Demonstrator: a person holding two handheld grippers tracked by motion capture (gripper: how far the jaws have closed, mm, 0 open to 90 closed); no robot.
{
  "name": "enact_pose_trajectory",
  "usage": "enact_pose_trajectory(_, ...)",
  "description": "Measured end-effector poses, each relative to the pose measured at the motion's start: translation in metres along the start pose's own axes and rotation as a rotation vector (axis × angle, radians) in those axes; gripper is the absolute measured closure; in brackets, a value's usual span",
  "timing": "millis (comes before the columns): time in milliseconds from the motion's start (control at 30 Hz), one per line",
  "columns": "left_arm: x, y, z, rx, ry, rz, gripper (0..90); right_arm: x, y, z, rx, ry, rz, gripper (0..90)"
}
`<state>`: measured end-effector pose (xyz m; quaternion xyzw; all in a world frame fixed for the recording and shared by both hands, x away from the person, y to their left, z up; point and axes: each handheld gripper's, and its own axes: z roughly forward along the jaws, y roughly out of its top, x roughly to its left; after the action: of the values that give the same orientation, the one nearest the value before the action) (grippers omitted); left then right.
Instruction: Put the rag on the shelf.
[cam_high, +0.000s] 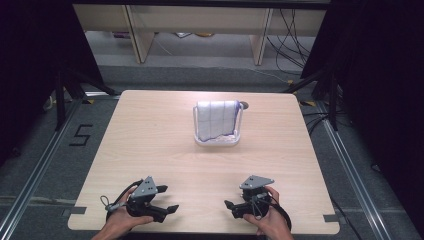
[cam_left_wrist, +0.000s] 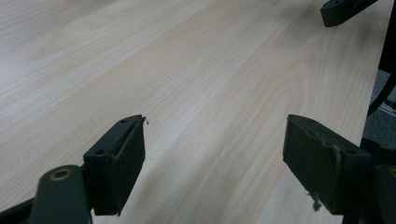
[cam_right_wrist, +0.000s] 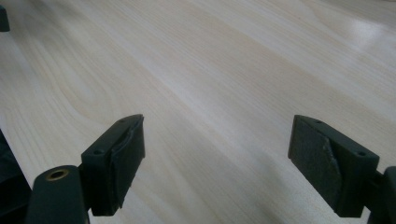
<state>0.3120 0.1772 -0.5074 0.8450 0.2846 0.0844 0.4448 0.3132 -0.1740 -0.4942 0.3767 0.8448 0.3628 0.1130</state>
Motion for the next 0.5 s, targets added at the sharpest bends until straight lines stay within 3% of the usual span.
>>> enact_pose_trajectory(67,-0.0023,-0.0003,0.0024,-0.027,-0.009,-0.027,20.6,0.0001,0.0010,-0.0019,0.024,0.009,-0.002,19.4)
enact_pose_trajectory(133,-0.0029,-0.0007,0.0034,-0.036,-0.001,-0.029,20.5,-0.0003,0.0005,-0.0010,0.025,0.007,-0.006,19.4)
enact_pose_trajectory(300,-0.0008,-0.0006,0.0029,-0.014,-0.008,-0.022,20.2,-0.0005,0.0006,-0.0014,0.027,0.005,0.000,19.3)
enact_pose_trajectory(367,-0.0012,-0.0010,0.0040,-0.026,0.000,-0.035,20.2,-0.0027,0.0006,-0.0001,0.018,0.014,-0.029,19.2)
enact_pose_trajectory(500,-0.0008,-0.0015,0.0040,-0.030,0.007,-0.035,20.4,-0.0003,0.0005,-0.0005,0.032,0.008,-0.001,19.2)
